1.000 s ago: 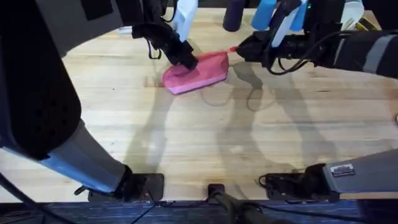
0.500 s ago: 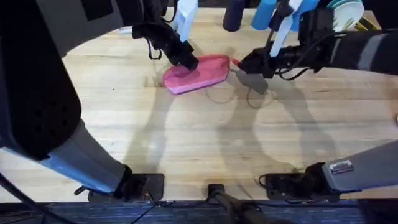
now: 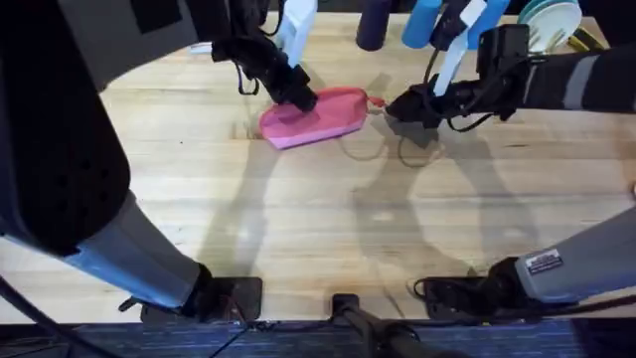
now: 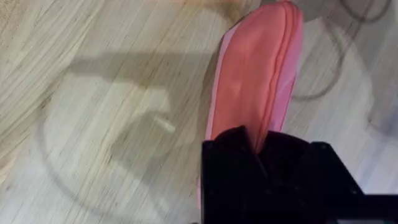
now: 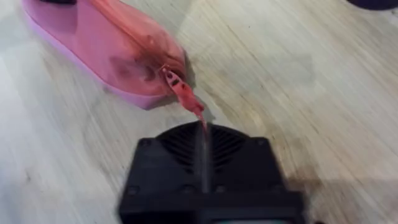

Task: Unzip the bag, pick up the pens from the table one at a time and place them inside, then zip the bag closed.

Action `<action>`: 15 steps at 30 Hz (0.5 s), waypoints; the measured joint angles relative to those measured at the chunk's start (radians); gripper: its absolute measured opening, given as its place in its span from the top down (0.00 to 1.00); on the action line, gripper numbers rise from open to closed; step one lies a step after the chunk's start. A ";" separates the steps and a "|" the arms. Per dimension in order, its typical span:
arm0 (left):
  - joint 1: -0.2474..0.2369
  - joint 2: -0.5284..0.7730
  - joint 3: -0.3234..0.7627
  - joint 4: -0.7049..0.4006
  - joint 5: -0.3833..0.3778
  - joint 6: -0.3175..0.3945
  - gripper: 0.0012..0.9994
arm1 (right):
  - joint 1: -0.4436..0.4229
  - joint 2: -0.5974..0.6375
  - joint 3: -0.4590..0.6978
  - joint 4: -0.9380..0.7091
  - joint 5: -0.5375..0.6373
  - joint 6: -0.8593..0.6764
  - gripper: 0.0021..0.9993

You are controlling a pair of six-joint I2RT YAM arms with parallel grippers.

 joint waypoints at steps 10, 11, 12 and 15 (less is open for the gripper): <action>0.000 0.000 0.000 0.001 -0.003 0.000 0.96 | -0.003 -0.184 0.028 -0.013 -0.001 -0.003 0.01; 0.000 0.000 0.000 0.001 -0.003 0.000 0.96 | -0.003 -0.209 0.030 -0.022 0.002 -0.004 0.00; 0.000 0.000 0.000 0.001 -0.003 0.000 0.96 | -0.003 -0.236 0.032 -0.034 0.006 -0.003 0.00; 0.000 0.000 0.000 0.001 -0.003 0.000 0.96 | -0.003 -0.305 0.034 -0.076 0.018 -0.004 0.00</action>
